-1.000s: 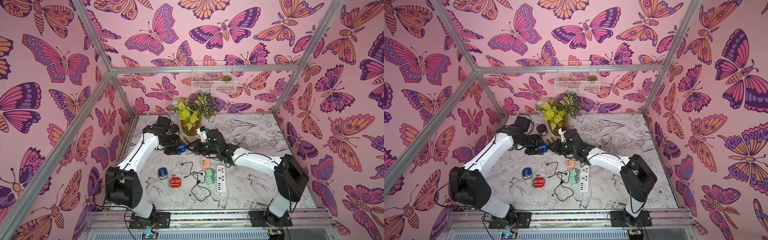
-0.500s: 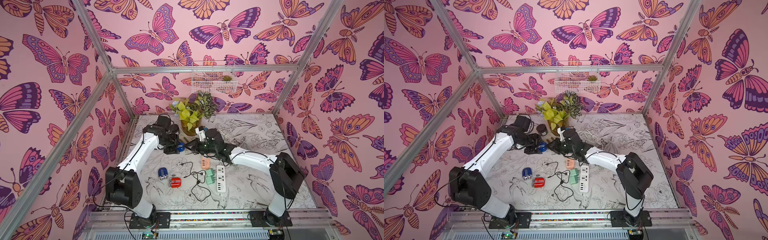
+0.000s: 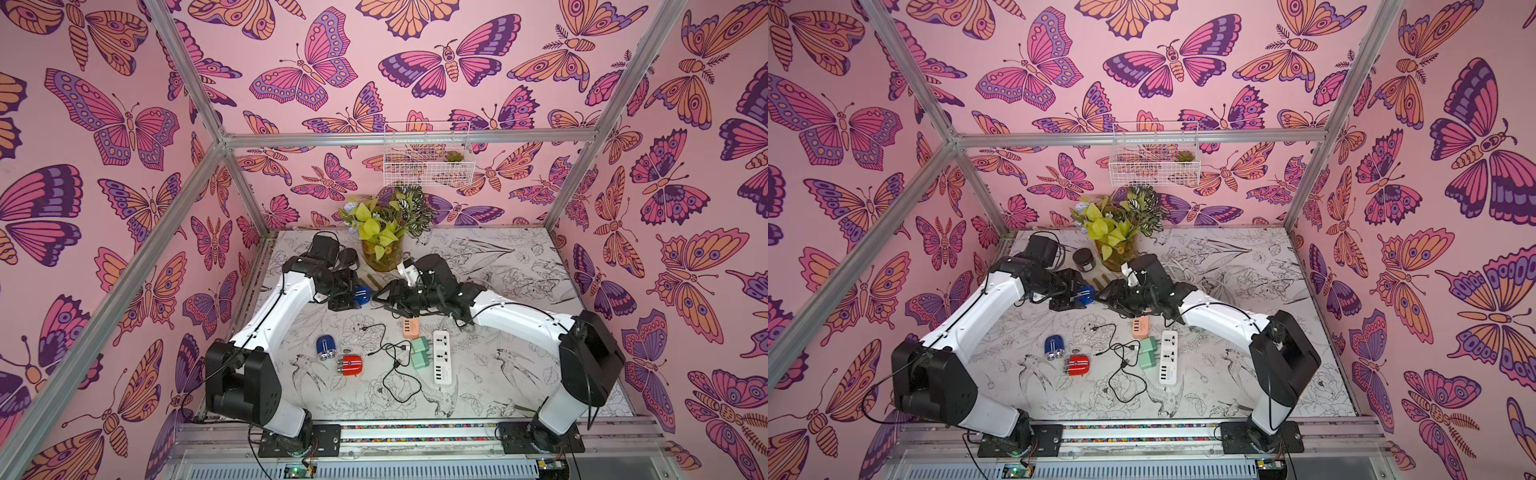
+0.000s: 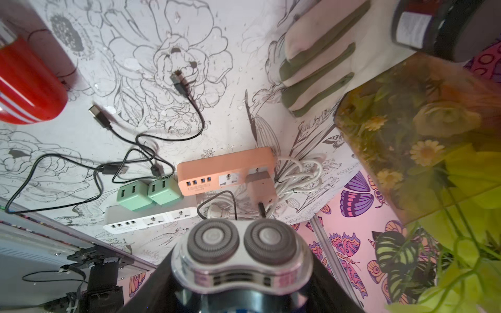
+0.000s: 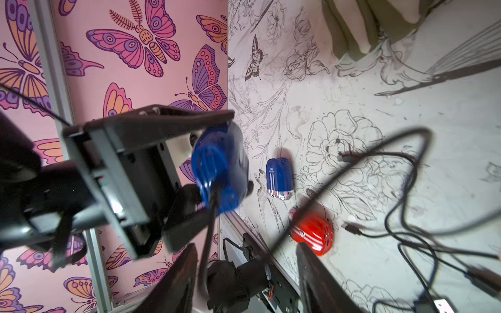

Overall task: Charge the electric shaver
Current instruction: Insert the charging cable into the electric shaver, then place the electric shaver at the center of the board.

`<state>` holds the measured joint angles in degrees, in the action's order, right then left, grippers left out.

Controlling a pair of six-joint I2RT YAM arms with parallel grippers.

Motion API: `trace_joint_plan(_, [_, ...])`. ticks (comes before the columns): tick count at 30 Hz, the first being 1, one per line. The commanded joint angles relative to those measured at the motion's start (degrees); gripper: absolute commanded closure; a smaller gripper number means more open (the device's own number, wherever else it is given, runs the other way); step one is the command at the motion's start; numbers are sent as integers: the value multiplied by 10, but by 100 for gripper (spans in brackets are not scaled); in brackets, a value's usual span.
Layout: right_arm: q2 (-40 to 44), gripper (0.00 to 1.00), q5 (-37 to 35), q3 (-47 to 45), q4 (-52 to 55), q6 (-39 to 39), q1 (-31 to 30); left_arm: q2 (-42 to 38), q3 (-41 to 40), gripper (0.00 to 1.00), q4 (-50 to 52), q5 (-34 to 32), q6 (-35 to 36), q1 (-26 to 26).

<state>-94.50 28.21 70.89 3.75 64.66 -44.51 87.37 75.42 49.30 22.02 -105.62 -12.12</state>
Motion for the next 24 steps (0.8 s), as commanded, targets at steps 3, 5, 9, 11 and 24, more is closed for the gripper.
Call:
trace_joint_plan(3, [112, 41, 7, 12, 115, -21, 49, 38, 21, 100, 12, -55, 67, 33])
trace_joint_plan(5, [140, 43, -8, 4, 153, -42, 69, 56, 23, 100, 16, -75, 95, 43])
trace_joint_plan(9, [180, 47, -34, -6, 230, -85, 98, 97, 33, 100, 15, -113, 136, 58])
trace_joint_plan(11, [193, 48, -50, -4, 273, -114, 103, 116, 35, 100, 13, -138, 147, 65])
trace_joint_plan(24, [225, 53, -106, -44, 389, -212, 104, 231, 18, 100, -65, -177, 178, 99])
